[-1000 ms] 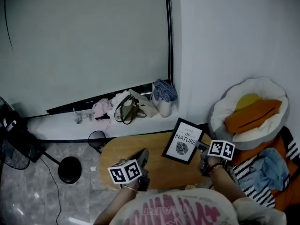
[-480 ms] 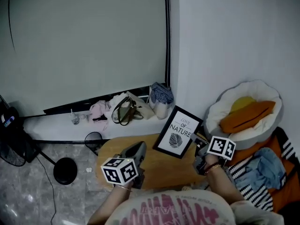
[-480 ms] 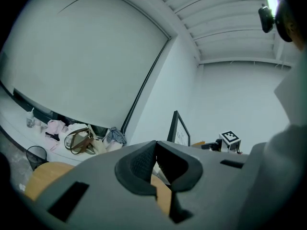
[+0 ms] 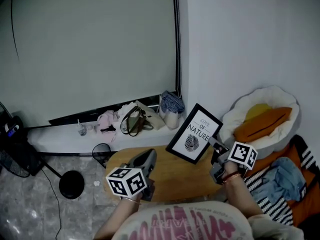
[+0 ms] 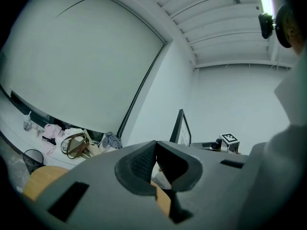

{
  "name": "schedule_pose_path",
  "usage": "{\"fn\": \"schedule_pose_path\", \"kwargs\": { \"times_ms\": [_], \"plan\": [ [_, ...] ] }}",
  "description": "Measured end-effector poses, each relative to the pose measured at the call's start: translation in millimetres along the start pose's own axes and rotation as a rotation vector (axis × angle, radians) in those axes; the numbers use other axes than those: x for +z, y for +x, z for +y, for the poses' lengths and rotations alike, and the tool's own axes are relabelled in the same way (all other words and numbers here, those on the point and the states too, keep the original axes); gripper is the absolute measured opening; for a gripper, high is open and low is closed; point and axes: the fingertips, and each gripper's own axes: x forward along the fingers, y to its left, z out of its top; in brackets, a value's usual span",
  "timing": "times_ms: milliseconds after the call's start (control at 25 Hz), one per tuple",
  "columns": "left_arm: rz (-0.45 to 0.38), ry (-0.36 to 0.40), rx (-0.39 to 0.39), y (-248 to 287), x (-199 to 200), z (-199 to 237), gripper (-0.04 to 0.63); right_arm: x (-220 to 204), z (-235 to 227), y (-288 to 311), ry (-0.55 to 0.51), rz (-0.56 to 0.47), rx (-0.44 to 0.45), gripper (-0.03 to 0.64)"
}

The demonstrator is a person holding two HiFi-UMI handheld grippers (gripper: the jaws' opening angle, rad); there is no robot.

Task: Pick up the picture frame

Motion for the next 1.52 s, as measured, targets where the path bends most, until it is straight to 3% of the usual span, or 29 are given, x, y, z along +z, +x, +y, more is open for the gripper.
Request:
{"fn": "schedule_pose_path", "kwargs": {
  "times_ms": [840, 1520],
  "plan": [
    [-0.062, -0.015, 0.049, 9.5, -16.9, -91.8, 0.003, 39.2, -6.7, -76.7, 0.017, 0.034, 0.082, 0.08],
    [-0.053, -0.05, 0.123, -17.4, -55.7, -137.9, 0.003, 17.3, -25.4, -126.2, 0.043, 0.123, 0.102, 0.08]
  ]
}}
